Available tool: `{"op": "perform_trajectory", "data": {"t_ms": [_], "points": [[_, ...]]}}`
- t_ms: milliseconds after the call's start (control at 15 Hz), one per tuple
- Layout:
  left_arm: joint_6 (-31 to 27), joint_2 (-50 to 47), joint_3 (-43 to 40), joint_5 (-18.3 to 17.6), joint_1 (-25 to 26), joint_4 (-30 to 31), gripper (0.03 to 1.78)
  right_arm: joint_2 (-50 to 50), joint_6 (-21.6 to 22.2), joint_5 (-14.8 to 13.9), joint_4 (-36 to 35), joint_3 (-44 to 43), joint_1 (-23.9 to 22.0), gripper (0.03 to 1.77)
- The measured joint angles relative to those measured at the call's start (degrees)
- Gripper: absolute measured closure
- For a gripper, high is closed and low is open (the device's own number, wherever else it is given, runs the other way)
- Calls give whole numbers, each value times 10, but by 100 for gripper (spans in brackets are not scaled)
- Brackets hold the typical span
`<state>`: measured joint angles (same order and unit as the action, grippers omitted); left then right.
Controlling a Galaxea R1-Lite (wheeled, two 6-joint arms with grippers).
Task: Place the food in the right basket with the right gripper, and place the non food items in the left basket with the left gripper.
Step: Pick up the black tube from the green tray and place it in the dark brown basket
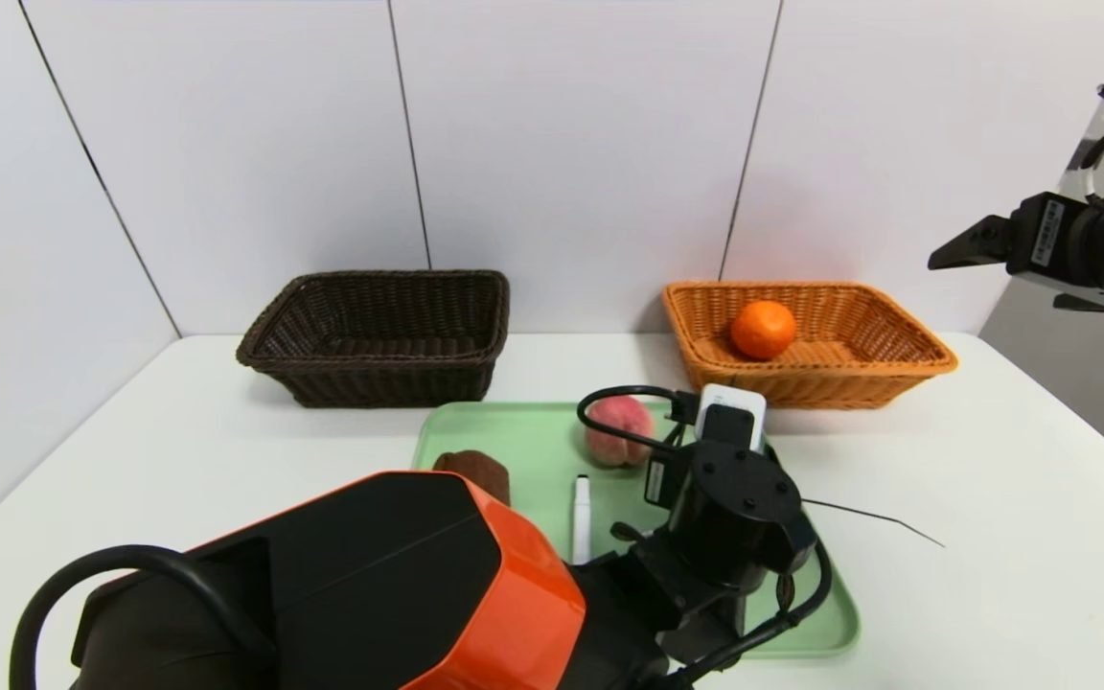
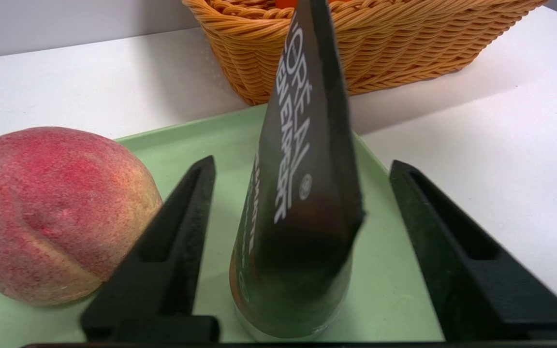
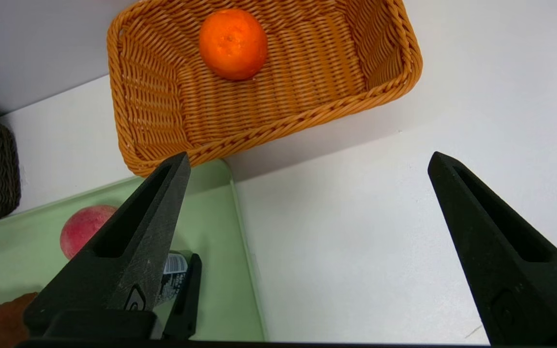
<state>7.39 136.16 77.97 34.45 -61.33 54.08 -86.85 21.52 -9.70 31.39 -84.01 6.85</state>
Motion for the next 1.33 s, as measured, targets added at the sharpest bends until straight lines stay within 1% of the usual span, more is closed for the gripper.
{"op": "perform_trajectory", "data": {"t_ms": [133,267,333,400,733,867,1000,1133,1267,1333], "points": [[1,3,0,-4,0,-1,85,4,1,0,0,7,2,10],[3,4,-1,-5,1,-1,105,7,2,0,0,13,4,10],[3,5,-1,-5,2,-3,133,9,3,0,0,16,4,10],[2,3,-2,-5,2,-4,138,10,2,0,0,19,5,10],[2,-32,0,-11,2,-33,138,18,6,0,0,32,9,10],[2,-68,11,-15,2,-67,138,21,6,0,0,39,11,10],[3,-119,44,-22,4,-131,138,26,7,0,-4,48,12,10],[4,-176,93,-38,21,-228,138,31,6,0,-17,61,12,10],[6,-226,139,-58,76,-334,138,37,3,1,-18,69,12,10],[8,-244,152,-71,109,-374,138,39,2,1,-19,70,12,10]]}}
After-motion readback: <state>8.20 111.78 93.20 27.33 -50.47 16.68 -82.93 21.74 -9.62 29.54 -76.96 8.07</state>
